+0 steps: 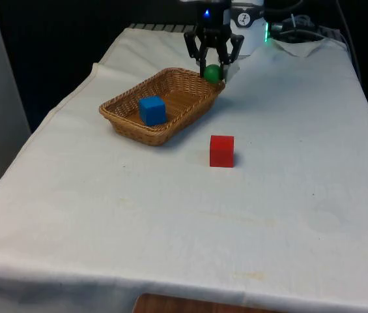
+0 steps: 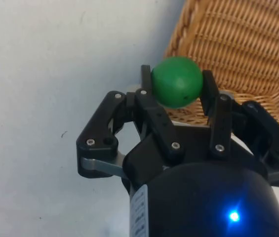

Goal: Place all non-red objects into the basket.

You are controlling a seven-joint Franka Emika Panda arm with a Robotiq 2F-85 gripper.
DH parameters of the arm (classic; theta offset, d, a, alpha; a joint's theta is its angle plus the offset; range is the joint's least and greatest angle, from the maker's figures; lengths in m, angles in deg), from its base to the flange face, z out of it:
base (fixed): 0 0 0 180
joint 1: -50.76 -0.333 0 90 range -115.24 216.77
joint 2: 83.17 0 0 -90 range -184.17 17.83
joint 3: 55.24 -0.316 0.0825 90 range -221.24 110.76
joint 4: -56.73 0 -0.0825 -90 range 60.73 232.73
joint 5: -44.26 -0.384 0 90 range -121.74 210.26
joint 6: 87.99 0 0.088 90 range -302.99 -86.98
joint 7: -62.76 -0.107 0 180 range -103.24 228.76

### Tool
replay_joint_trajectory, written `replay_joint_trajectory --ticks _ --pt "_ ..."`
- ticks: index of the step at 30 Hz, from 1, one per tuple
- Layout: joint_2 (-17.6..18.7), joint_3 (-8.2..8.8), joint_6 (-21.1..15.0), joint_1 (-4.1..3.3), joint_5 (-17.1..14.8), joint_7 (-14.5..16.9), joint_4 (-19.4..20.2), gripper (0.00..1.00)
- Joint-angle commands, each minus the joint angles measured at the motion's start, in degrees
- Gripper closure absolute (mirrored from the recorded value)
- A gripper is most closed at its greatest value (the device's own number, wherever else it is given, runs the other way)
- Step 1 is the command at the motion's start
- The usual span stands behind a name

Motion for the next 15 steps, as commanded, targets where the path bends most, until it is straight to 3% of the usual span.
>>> replay_joint_trajectory --ticks 1,5,6,7,13,15 --pt "-0.57 0.46 -0.80 0.29 0.23 0.57 0.63 1.00" --pt "-0.69 1.60 -1.26 0.40 0.23 1.95 0.92 1.00" --pt "-0.17 1.49 -0.80 0.11 0.00 1.78 0.52 1.00" --pt "-0.69 2.18 -1.43 0.46 0.23 2.64 1.03 1.00" --pt "-0.17 3.67 -1.26 0.29 0.00 4.30 0.69 1.00" --pt "-0.52 4.18 -2.01 0.57 0.46 4.81 1.09 1.00"
